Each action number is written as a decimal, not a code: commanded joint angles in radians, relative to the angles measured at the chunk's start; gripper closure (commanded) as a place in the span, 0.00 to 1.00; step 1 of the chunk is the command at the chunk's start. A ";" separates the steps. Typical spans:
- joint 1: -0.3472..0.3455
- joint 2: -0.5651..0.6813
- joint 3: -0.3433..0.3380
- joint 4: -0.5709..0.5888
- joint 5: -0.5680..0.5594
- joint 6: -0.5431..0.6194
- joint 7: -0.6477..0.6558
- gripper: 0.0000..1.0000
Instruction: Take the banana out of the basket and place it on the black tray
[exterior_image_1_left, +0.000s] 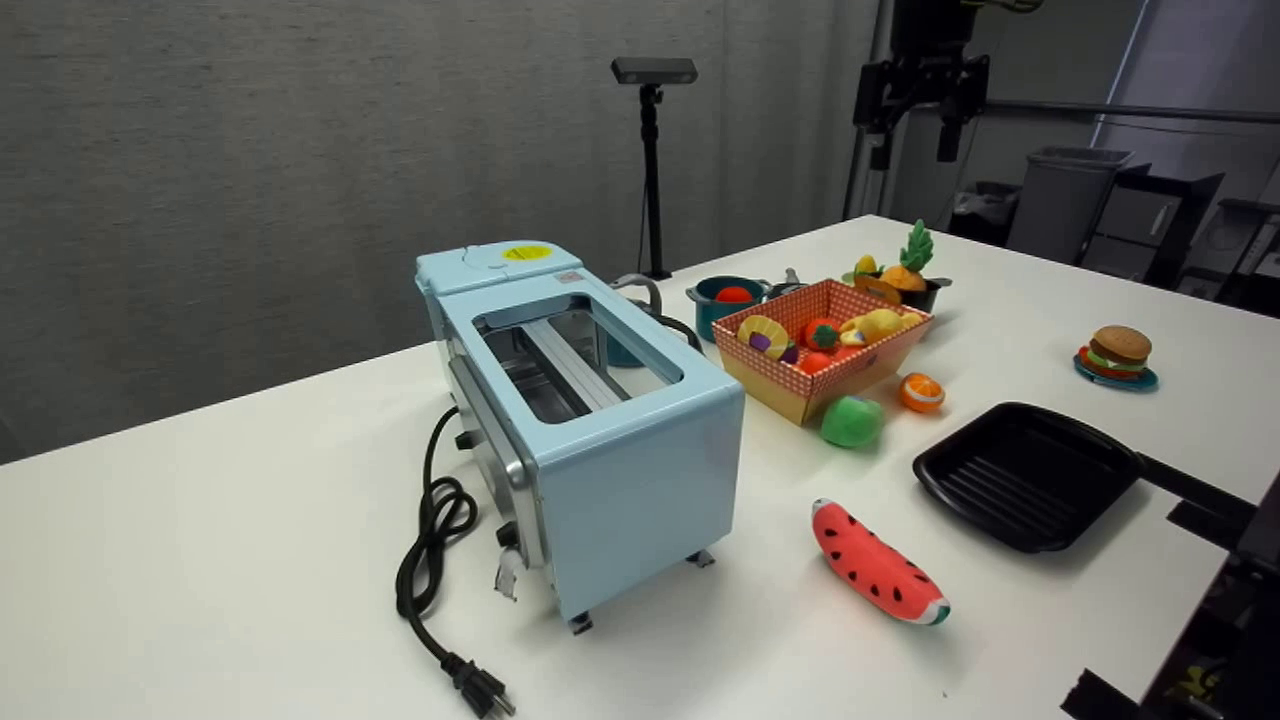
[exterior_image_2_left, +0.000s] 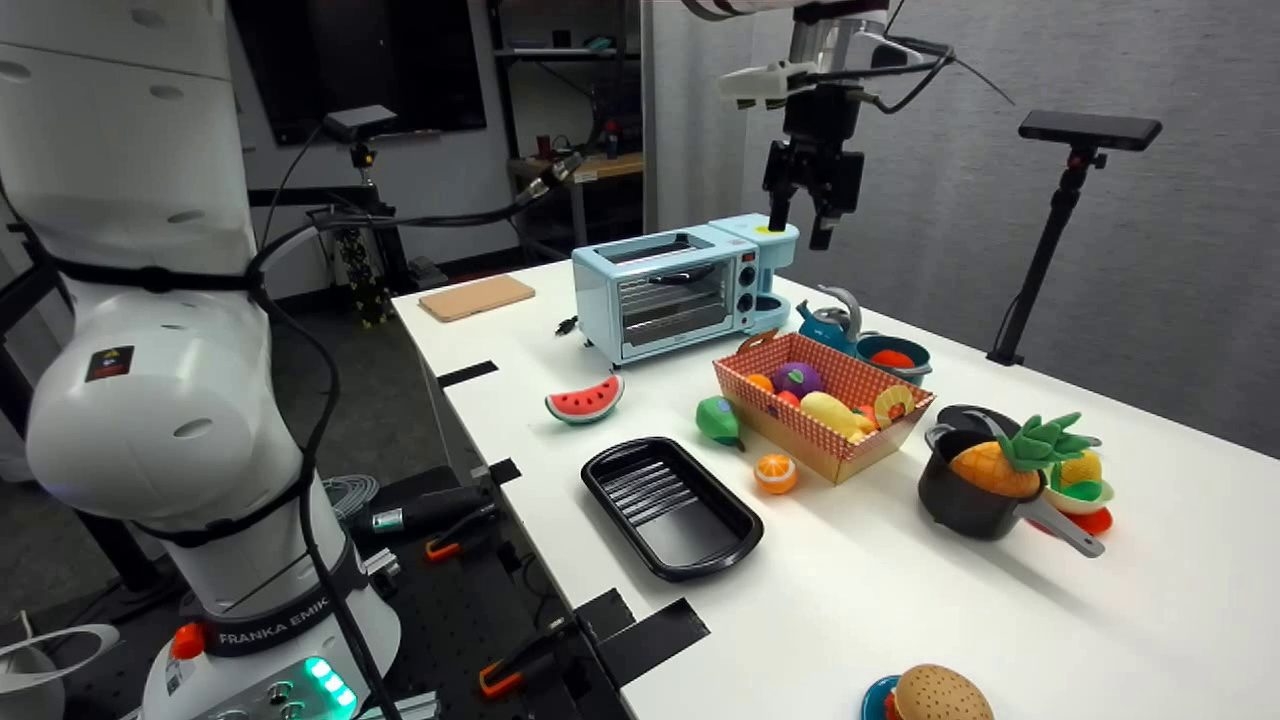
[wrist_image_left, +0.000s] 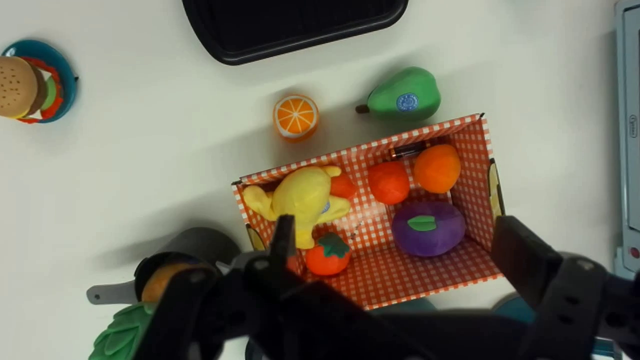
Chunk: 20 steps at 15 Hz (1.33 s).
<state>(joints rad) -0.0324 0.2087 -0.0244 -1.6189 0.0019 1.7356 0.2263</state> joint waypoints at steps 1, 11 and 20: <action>0.006 0.015 -0.008 0.009 0.002 -0.007 -0.004 0.00; 0.000 0.069 -0.013 0.062 0.005 -0.032 -0.009 0.00; -0.020 0.316 -0.052 0.285 0.010 -0.154 0.017 0.00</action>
<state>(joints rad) -0.0448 0.4147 -0.0669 -1.4783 0.0021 1.6674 0.2241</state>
